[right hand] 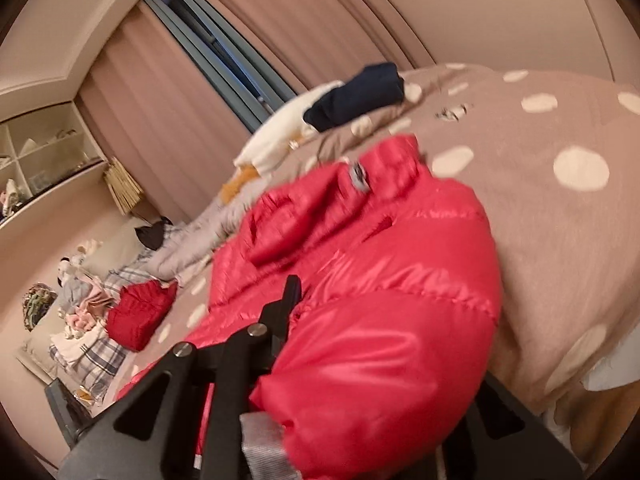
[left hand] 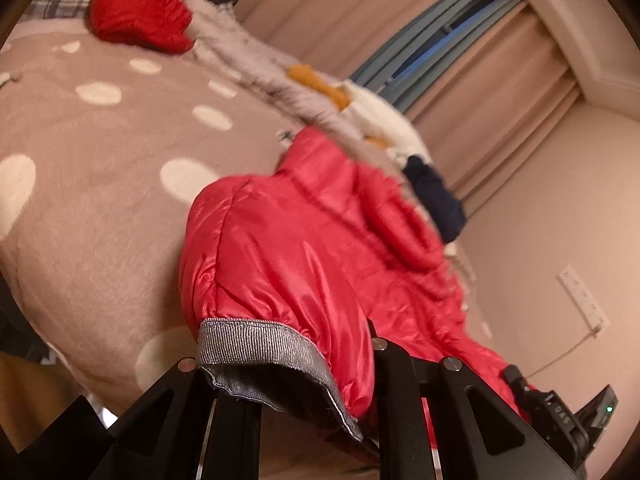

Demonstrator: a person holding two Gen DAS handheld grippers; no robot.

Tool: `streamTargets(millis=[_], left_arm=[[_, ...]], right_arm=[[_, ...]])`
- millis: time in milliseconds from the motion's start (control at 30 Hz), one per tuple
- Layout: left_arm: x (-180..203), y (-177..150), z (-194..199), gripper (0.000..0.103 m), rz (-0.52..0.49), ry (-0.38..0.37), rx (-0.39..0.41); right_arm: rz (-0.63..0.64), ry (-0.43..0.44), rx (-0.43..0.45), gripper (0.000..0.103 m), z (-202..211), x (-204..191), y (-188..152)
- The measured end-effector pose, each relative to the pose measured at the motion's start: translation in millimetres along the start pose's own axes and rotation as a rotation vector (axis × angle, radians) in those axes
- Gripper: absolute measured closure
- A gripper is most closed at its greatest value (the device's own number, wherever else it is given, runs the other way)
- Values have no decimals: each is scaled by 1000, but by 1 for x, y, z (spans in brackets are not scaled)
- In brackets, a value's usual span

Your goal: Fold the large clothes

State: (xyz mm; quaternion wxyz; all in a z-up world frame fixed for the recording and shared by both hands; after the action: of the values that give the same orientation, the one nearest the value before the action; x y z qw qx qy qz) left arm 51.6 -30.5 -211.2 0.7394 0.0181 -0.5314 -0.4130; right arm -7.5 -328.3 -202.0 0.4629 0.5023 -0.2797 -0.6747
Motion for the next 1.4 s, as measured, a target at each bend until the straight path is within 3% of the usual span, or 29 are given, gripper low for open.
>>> streamTargets(millis=[133, 433, 967, 1233, 1400], left_arm=[[20, 0, 15, 88, -59, -11, 40], [33, 10, 46, 88, -74, -64, 95], [63, 13, 101, 88, -146, -177, 208], [56, 20, 95, 88, -117, -185, 187], [58, 19, 96, 88, -139, -177, 218]], right_arm=[[1, 30, 38, 85, 15, -2, 9], [67, 57, 79, 85, 40, -23, 19], [72, 146, 187, 83, 90, -36, 42], [73, 144, 176, 82, 91, -36, 39], [103, 134, 193, 82, 93, -41, 40]])
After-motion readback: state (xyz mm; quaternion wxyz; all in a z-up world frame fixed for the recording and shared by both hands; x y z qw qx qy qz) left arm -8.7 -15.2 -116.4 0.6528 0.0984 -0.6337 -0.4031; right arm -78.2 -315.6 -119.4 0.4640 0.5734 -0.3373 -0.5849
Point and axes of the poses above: each gripper's, at about its wrist camera, not at the fingertips, and z roughly against the way its jaws point, x to its right, y to its top, the point moved 4 cm from there along -z, roughly the way its jaws point, and after that the axes turned 12 degrees about z, right-handed, at the moved point
